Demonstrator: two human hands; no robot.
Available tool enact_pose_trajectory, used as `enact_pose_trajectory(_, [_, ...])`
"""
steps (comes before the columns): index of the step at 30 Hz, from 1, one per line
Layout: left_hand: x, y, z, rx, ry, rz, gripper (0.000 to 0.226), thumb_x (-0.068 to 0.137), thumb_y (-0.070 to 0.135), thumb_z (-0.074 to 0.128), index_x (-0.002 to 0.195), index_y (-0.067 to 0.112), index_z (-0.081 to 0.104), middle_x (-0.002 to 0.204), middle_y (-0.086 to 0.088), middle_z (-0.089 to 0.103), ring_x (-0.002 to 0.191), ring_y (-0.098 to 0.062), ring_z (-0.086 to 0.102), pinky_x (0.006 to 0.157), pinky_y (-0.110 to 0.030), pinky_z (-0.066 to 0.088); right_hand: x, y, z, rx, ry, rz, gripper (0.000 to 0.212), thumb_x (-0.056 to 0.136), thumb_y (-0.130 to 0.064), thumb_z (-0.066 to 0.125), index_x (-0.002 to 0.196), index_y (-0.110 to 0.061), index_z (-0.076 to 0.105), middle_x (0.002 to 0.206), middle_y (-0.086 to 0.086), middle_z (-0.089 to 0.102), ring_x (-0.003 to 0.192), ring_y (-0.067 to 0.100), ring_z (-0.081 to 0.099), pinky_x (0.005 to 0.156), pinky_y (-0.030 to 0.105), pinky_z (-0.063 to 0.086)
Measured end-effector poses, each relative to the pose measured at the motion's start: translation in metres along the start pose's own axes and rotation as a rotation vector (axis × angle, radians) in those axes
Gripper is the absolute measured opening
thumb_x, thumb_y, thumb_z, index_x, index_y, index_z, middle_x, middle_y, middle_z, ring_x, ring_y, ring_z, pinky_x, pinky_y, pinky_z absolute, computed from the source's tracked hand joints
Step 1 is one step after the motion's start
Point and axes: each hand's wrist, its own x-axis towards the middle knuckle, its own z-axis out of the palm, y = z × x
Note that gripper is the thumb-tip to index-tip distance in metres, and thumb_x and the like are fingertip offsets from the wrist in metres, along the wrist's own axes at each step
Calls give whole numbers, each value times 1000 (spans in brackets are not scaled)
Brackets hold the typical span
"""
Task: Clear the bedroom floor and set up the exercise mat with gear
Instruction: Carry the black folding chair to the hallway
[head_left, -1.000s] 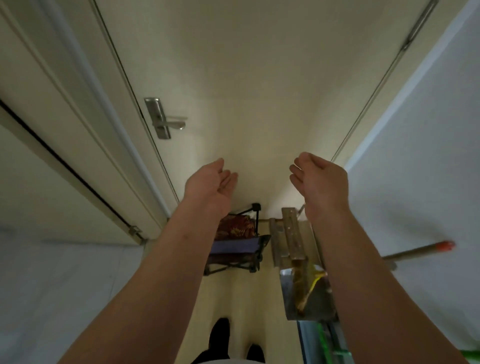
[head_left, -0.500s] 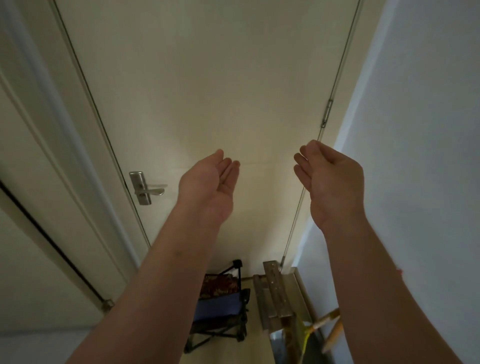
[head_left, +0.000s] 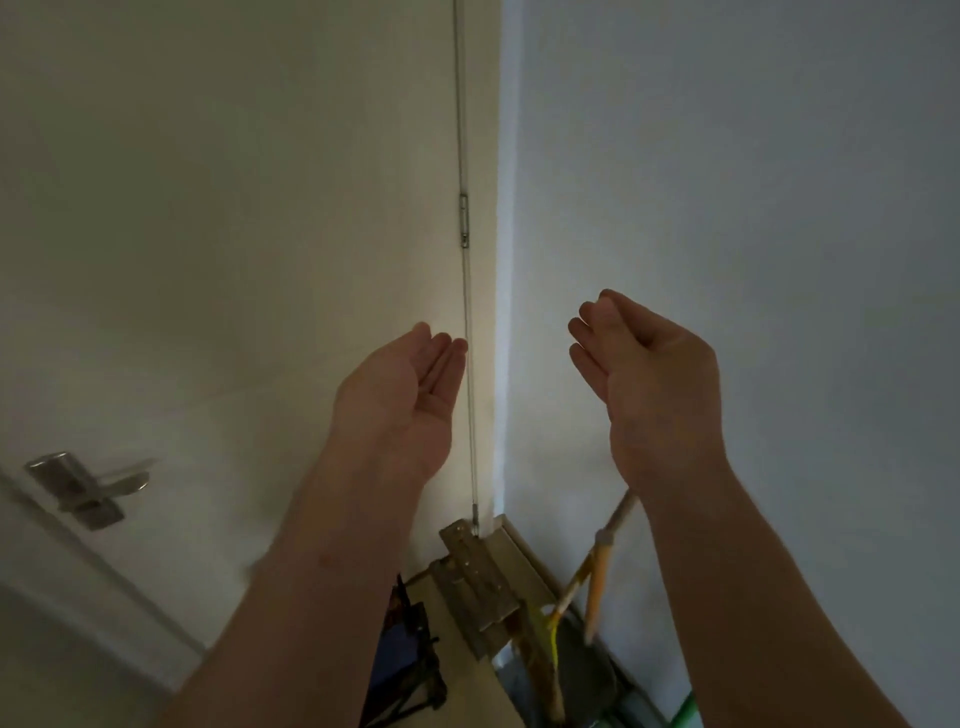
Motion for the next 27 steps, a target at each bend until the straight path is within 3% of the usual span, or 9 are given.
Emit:
enact_pose_trajectory(3, [3, -20, 19, 47, -87, -94, 24, 98, 0, 62, 121, -9, 62, 118, -25, 69, 103, -34, 71, 84, -42, 62, -3, -3, -25, -51, 161, -32, 39, 99, -26, 67, 135, -11, 64, 109, -6, 77, 101, 7, 73, 98, 36, 57])
enact_pose_trajectory(8, [-3, -76, 54, 167, -274, -335, 24, 97, 4, 66, 118, -8, 64, 113, -23, 73, 93, -29, 77, 85, -40, 63, -30, -11, -85, -83, 517, -87, 38, 98, -22, 67, 134, -9, 64, 101, -6, 78, 98, 9, 75, 97, 36, 57])
enact_pose_trajectory(13, [-45, -143, 79, 287, -454, -609, 24, 98, 4, 65, 118, -8, 64, 111, -23, 74, 97, -31, 76, 85, -39, 63, -93, -31, -146, -140, 860, -148, 38, 98, -21, 68, 134, -8, 64, 101, -6, 79, 98, 10, 75, 97, 36, 57])
enact_pose_trajectory(20, [-165, -219, 90, 392, -707, -933, 21, 96, 2, 66, 114, -9, 65, 105, -22, 76, 89, -30, 77, 84, -40, 63, -217, -68, -214, -191, 1264, -246, 38, 98, -19, 68, 134, -7, 65, 108, -3, 77, 103, 10, 74, 97, 35, 57])
enact_pose_trajectory(27, [-305, -277, 71, 531, -930, -1123, 20, 96, 2, 66, 114, -8, 66, 105, -21, 76, 90, -30, 78, 80, -37, 64, -352, -91, -271, -155, 1572, -362, 37, 98, -16, 67, 134, -6, 64, 113, 0, 76, 106, 11, 73, 97, 36, 57])
